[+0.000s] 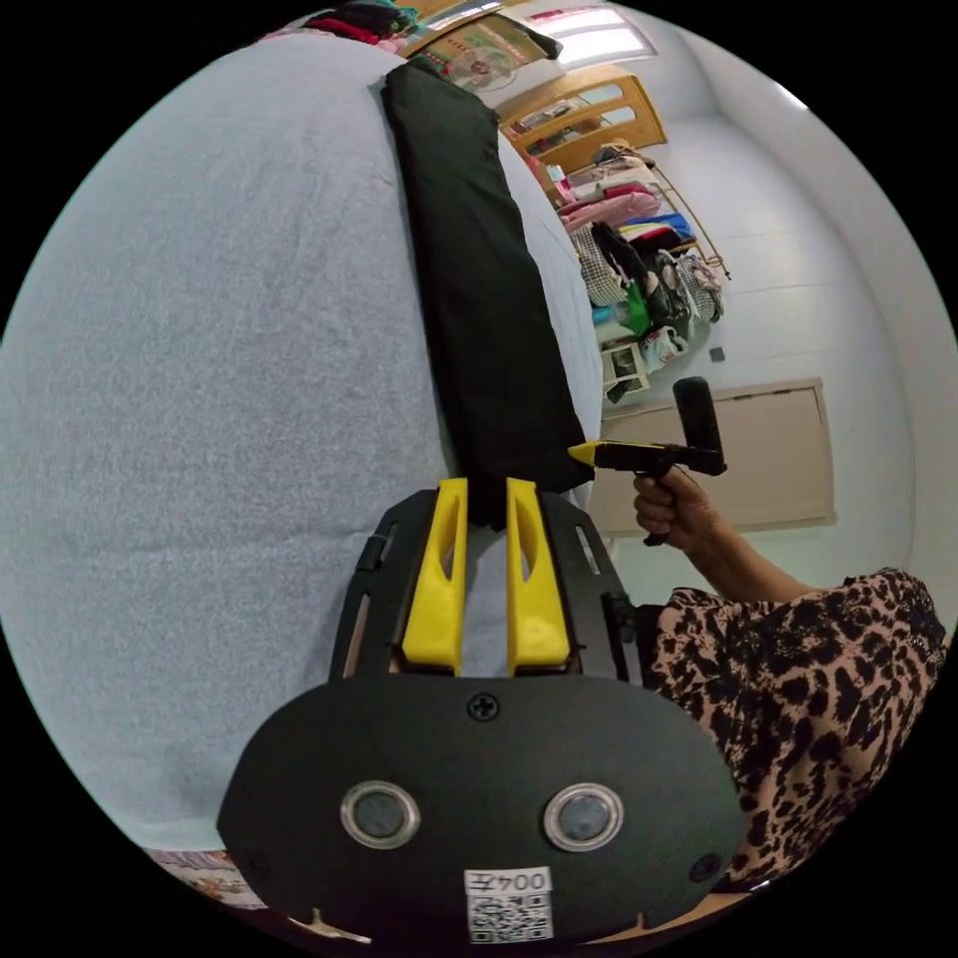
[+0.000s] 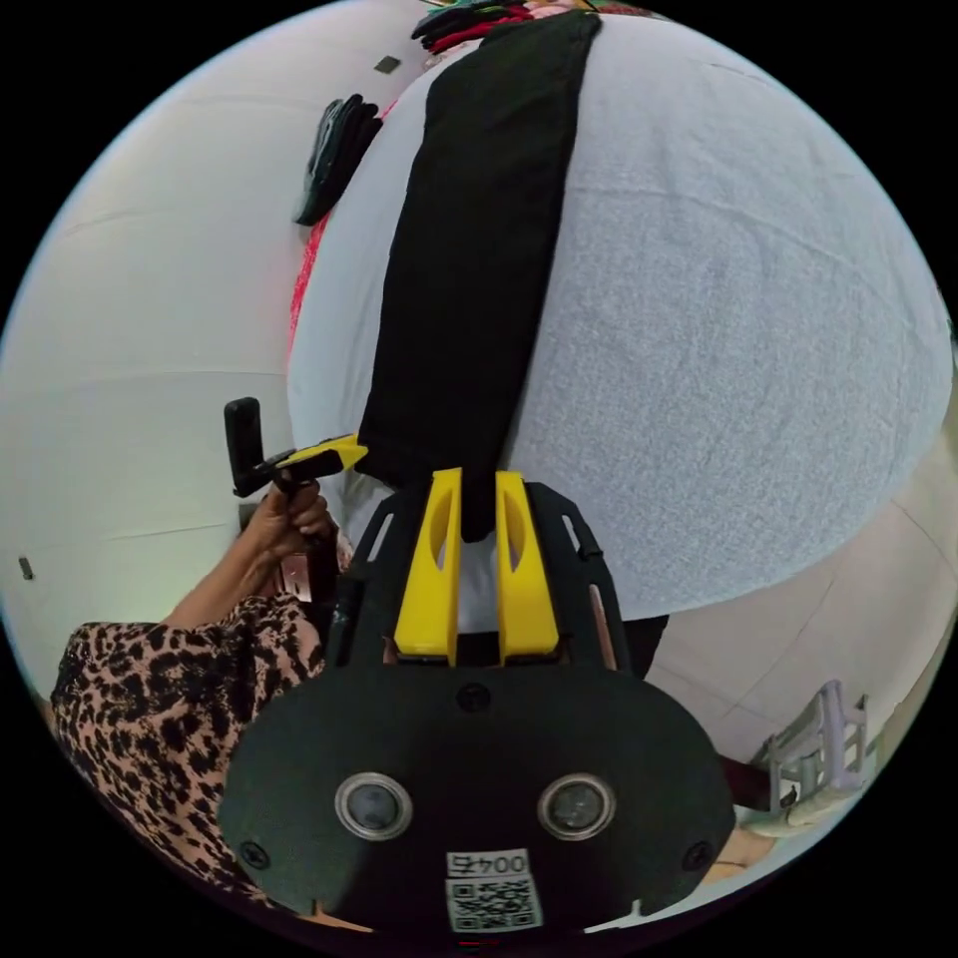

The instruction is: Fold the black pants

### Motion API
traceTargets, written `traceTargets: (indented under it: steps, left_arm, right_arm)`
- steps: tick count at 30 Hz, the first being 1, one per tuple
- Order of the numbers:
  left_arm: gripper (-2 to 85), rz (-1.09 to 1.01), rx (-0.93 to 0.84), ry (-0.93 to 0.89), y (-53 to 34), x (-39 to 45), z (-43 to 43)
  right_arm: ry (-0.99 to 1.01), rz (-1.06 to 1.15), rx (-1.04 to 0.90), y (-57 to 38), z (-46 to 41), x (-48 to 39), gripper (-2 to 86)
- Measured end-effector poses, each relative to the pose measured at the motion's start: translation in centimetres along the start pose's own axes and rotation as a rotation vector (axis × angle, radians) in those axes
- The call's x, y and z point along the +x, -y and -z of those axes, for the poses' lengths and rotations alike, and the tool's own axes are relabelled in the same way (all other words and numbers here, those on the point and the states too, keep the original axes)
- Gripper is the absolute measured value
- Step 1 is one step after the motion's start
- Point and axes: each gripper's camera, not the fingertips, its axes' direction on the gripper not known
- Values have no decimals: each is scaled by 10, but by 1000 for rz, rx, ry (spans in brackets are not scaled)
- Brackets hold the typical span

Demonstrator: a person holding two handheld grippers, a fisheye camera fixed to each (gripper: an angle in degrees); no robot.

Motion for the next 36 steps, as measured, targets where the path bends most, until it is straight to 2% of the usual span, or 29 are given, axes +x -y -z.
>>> traceTargets:
  steps: [5, 13, 17, 24, 30, 34, 36]
  left_arm:
    - [72, -28, 19, 28, -3, 12, 4]
    - [77, -75, 51, 94, -10, 37, 14]
    - [74, -109, 61, 154, -11, 56, 23]
    - [70, -1, 108, 237, 5, 72, 51]
    - [67, 71, 128, 352, 36, 83, 74]
    - [61, 102, 155, 376, 53, 84, 87]
    - [56, 96, 150, 390, 61, 85, 92]
  right_arm:
    - [-65, 14, -15, -8, 3, -23, 99]
    - [-168, 47, 89, 2, 23, -69, 126]
    - [-252, 141, 147, 49, 38, -104, 126]
    - [-461, 220, 271, 180, 54, -147, 99]
    - [-480, 243, 351, 291, 54, -173, 87]
    - [-558, 203, 306, 326, 41, -180, 62]
    - [-599, 227, 373, 327, 43, -189, 41]
